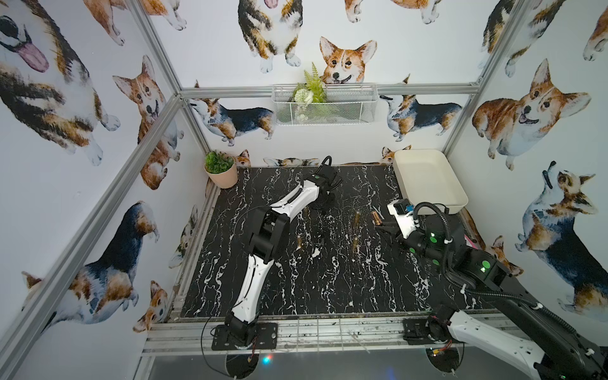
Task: Open the lipstick cap
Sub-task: Place the cover at the center of the board.
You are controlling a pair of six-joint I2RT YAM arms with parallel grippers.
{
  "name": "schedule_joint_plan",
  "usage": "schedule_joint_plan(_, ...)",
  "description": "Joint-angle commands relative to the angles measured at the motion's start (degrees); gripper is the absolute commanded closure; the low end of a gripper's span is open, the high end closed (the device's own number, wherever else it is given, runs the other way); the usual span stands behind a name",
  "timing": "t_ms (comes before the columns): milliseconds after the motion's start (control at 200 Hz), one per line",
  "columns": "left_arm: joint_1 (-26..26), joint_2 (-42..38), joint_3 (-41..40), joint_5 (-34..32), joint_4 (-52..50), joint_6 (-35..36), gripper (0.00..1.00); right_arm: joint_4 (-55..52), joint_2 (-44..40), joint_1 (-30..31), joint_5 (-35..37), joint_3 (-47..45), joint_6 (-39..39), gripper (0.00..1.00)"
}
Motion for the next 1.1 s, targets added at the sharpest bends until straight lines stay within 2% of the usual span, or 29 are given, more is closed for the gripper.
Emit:
schedule_joint_plan(0,0.2,-0.8,-1.6,-2.8,4.1,-2.0,1.0,0.4,0.1,0.0,1.0,-0.1,0.1,1.0)
schedule_joint_plan(355,0.2,-1.0,-5.9,-6.3,6.9,-2.5,1.0,1.0,0.7,0.0,1.4,-0.8,0.5,1.0)
schedule_joint_plan(676,0.4,-1.7,-8.7,-6.5,8.5,-3.9,1.0,1.1,0.5,0.0,2.0,-1.4,0.3,1.0)
schedule_joint_plan(791,0.3,-2.1,-8.8,-6.7,8.3,-4.0,0.85,1.2,0.5,0.0,2.2,-1.7,0.3,1.0)
schedule_joint_plan(1091,0.2,-2.9,-9.1,-6.7,8.1,-4.4,0.79,1.3,0.4,0.0,2.4,-1.8,0.1,1.0)
